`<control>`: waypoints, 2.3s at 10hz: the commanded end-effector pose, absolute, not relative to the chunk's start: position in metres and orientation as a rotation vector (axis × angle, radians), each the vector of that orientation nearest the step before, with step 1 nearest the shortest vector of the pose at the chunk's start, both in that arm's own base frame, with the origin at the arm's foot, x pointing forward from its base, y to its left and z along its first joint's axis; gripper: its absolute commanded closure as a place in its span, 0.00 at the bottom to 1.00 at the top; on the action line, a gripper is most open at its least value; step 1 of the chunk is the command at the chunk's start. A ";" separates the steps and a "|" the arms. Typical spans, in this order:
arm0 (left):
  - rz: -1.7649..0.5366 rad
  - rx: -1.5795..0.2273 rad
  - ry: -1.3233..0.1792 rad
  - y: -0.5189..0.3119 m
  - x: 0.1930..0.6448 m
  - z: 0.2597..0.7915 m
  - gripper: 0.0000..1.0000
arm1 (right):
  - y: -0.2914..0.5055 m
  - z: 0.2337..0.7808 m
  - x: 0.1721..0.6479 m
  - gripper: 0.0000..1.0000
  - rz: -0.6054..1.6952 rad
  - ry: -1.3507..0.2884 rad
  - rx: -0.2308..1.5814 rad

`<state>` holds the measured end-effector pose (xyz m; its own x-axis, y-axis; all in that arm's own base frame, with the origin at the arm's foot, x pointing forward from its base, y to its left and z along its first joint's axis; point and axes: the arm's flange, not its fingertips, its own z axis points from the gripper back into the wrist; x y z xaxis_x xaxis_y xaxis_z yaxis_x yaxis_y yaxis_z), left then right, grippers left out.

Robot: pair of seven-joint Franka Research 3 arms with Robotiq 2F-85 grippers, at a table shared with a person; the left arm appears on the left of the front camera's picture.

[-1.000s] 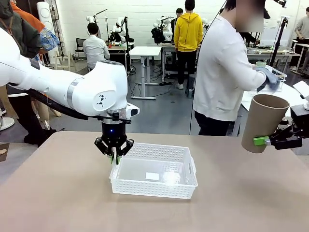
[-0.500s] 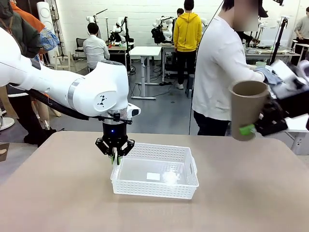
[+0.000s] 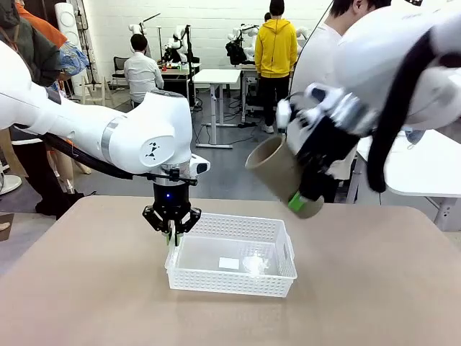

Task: Clean and organize the cups into the basket.
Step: Pick up the Organizing basket and move it to the center of the table, then pick up the Reusable plastic cup from the right side of the table and place it inside the Organizing basket.

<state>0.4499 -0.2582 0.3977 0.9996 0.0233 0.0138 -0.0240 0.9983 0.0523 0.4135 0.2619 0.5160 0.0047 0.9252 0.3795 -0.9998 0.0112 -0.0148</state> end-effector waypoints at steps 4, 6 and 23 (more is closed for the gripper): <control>0.036 0.053 -0.018 -0.261 0.449 0.397 1.00 | 0.324 0.490 0.443 0.19 1.639 -0.082 0.218; 0.036 0.053 -0.018 -0.261 0.449 0.397 1.00 | 0.328 0.475 0.446 0.19 1.658 -0.082 0.181; 0.036 0.053 -0.018 -0.261 0.449 0.397 1.00 | 0.330 0.360 0.454 0.19 1.732 -0.083 0.355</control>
